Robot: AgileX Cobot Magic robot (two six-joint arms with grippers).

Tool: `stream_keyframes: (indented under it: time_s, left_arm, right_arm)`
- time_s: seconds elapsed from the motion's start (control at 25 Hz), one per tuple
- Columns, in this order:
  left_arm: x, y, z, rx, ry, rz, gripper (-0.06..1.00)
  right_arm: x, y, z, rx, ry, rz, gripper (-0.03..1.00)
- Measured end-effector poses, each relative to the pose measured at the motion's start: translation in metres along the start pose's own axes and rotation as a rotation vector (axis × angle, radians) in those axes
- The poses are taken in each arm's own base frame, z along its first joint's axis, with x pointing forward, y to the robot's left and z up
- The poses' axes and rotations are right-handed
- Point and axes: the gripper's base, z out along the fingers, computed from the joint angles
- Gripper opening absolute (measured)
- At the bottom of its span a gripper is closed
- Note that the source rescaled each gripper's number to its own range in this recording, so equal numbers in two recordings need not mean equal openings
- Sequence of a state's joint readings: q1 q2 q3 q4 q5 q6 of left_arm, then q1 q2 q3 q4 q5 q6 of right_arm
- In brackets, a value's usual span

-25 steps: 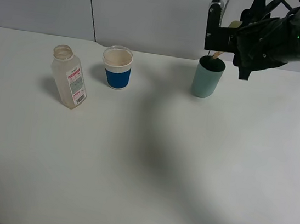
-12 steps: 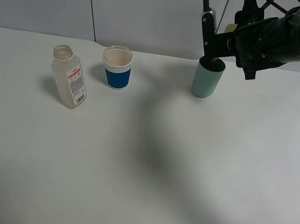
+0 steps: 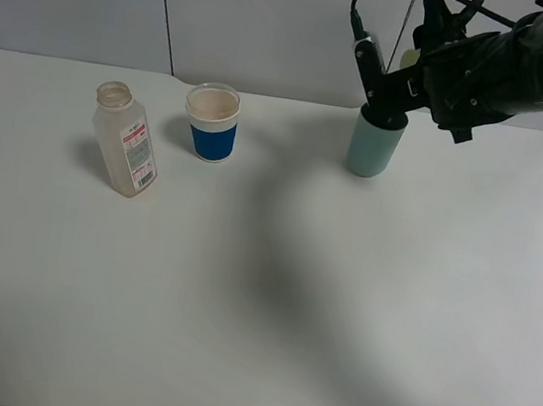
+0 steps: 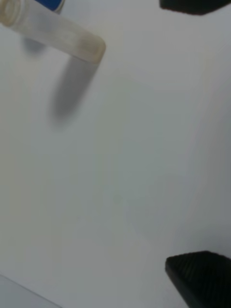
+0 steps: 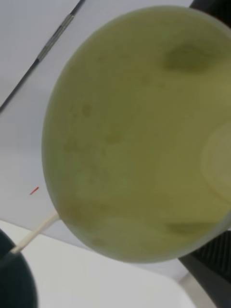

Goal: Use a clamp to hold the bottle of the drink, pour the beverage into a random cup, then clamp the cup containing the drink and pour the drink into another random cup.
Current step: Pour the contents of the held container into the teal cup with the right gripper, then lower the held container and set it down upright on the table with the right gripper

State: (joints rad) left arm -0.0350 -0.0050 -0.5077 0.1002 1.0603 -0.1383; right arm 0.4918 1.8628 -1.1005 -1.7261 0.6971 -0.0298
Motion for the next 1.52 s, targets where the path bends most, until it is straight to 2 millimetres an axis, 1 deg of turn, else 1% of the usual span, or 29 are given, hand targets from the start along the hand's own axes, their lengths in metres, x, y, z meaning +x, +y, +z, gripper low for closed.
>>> stream_keyframes:
  time_s: [0.12,0.2,0.36,0.52,0.68,0.76,0.84,0.96,1.12,1.16,1.2,1.28,1.36,1.48,1.52]
  left_arm:
    - [0.0,0.0,0.0,0.0,0.0,0.0,1.0]
    - [0.0,0.0,0.0,0.0,0.0,0.0,1.0]
    - [0.0,0.0,0.0,0.0,0.0,0.0,1.0]
    - [0.0,0.0,0.0,0.0,0.0,0.0,1.0]
    - [0.0,0.0,0.0,0.0,0.0,0.0,1.0]
    - [0.0,0.0,0.0,0.0,0.0,0.0,1.0]
    - [0.0,0.0,0.0,0.0,0.0,0.0,1.0]
    - [0.0,0.0,0.0,0.0,0.0,0.0,1.0]
    - [0.0,0.0,0.0,0.0,0.0,0.0,1.0]
    - [0.0,0.0,0.0,0.0,0.0,0.0,1.0]
    - [0.0,0.0,0.0,0.0,0.0,0.0,1.0]
    - [0.0,0.0,0.0,0.0,0.0,0.0,1.0]
    - [0.0,0.0,0.0,0.0,0.0,0.0,1.0]
    - [0.0,0.0,0.0,0.0,0.0,0.0,1.0]
    - [0.0,0.0,0.0,0.0,0.0,0.0,1.0]
  right_arm:
    - [-0.001,0.0,-0.001,0.001,-0.002,0.131,0.04]
    - [-0.001,-0.001,-0.001,0.005,-0.003,0.271,0.04]
    - [-0.001,-0.001,-0.001,0.005,-0.003,0.625,0.04]
    - [0.005,0.001,-0.001,0.014,0.068,0.855,0.04]
    - [0.013,0.005,-0.003,0.001,0.159,0.966,0.04]
    - [0.015,0.005,-0.004,-0.003,0.169,0.988,0.04]
    - [0.02,0.001,-0.01,0.003,0.172,1.021,0.04]
    - [0.032,-0.011,-0.024,0.031,0.16,1.1,0.04]
    - [0.037,-0.027,-0.049,0.03,0.059,1.22,0.04]
    - [0.037,-0.03,-0.053,0.016,0.028,1.244,0.04]
    - [0.034,-0.035,-0.064,-0.024,-0.055,1.313,0.04]
    - [0.028,-0.041,-0.075,-0.082,-0.159,1.386,0.04]
    - [0.027,-0.043,-0.078,-0.095,-0.191,1.404,0.04]
    - [0.011,-0.051,-0.095,-0.187,-0.372,1.486,0.04]
    - [-0.001,-0.056,-0.105,-0.244,-0.492,1.521,0.04]
